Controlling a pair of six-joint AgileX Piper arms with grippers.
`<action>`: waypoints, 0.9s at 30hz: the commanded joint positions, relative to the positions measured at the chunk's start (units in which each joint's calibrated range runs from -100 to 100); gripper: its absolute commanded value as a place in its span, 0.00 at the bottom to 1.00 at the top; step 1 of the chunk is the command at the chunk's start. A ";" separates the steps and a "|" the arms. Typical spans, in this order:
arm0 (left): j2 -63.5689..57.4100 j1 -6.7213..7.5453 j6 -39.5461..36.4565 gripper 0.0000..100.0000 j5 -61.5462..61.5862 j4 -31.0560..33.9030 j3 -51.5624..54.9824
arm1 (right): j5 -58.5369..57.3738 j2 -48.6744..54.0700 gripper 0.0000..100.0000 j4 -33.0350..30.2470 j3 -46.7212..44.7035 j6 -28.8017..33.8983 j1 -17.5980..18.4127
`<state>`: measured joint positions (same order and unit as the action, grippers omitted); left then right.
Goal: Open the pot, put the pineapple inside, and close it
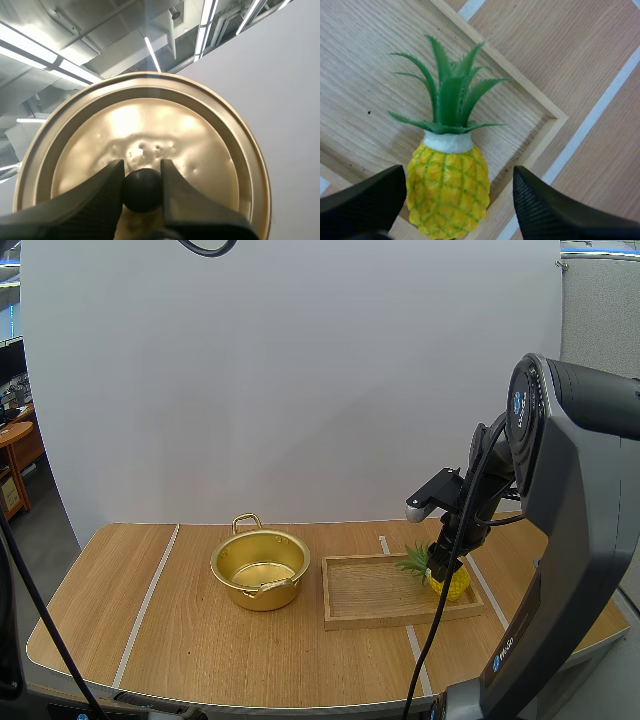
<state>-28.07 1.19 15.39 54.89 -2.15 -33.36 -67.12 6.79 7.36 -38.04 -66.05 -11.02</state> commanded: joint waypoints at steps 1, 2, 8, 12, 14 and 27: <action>-0.24 0.10 -0.35 0.00 -2.35 0.33 -0.39 | 0.53 -1.03 1.00 0.68 0.35 -0.44 -0.23; -0.24 0.10 -0.35 0.00 -2.35 0.33 -0.39 | 0.53 -1.51 1.00 0.79 0.35 -0.44 -0.23; -0.24 0.10 -0.35 0.00 -2.35 0.33 -0.39 | 0.53 -3.56 1.00 0.92 0.35 -0.44 -0.23; -0.24 0.10 -0.35 0.00 -2.35 0.33 -0.39 | 0.53 -3.91 1.00 0.92 0.35 -0.44 -0.23; -0.24 0.10 -0.35 0.00 -2.35 0.33 -0.39 | 0.53 -3.91 1.00 0.92 0.35 -0.44 -0.23; -0.24 0.10 -0.35 0.00 -2.35 0.33 -0.39 | -3.79 -5.25 0.09 0.92 0.23 -0.25 -0.23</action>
<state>-28.07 1.19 15.39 54.89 -2.15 -33.36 -66.82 1.30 7.93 -38.04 -66.05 -11.02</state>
